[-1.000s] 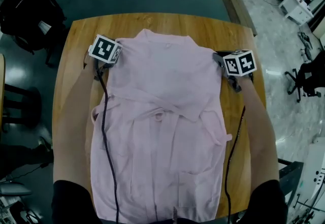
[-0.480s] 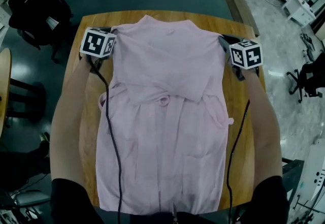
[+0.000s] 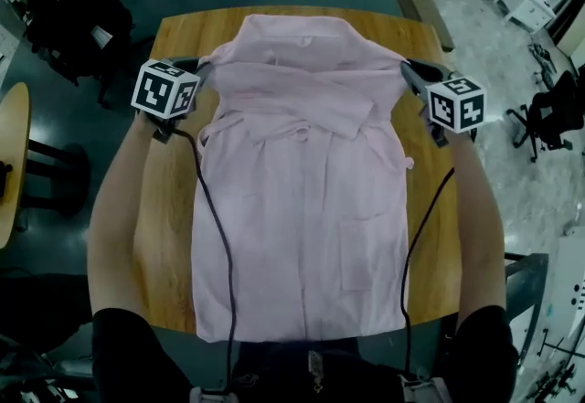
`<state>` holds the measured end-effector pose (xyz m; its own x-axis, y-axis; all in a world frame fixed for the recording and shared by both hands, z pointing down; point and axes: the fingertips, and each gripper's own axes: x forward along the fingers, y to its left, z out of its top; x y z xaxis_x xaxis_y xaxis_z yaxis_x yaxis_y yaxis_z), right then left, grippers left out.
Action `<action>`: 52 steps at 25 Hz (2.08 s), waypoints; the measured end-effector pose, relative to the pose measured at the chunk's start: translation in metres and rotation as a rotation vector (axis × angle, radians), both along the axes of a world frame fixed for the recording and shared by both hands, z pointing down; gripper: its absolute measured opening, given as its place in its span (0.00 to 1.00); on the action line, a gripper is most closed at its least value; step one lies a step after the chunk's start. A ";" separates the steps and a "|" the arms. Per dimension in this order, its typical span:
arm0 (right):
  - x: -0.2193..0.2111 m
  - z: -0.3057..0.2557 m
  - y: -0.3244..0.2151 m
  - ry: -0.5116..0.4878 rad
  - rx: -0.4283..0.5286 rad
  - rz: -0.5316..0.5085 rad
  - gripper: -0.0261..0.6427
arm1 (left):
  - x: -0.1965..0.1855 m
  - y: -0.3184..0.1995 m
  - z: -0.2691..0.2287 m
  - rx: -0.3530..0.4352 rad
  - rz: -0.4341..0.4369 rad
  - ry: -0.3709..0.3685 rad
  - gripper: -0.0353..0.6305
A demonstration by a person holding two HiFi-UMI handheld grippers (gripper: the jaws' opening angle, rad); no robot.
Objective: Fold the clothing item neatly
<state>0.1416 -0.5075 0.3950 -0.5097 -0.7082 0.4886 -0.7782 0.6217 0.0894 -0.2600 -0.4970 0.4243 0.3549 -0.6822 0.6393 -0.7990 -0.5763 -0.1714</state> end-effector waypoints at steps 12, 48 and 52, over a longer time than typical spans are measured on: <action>0.005 0.085 0.163 0.120 -0.177 0.016 0.08 | 0.003 0.154 0.060 -0.278 0.196 -0.007 0.10; -0.122 0.154 0.207 0.065 -0.495 -0.373 0.33 | 0.133 0.221 0.111 -0.459 0.373 -0.015 0.44; -0.132 0.146 0.239 0.134 -0.456 -0.510 0.33 | 0.136 0.248 0.111 -0.508 0.430 -0.010 0.43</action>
<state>0.0101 -0.2688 0.5406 -0.6383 -0.1053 0.7625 -0.3797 0.9048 -0.1928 -0.1240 -0.2488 0.5353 0.5209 -0.0939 0.8485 -0.4796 -0.8544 0.1999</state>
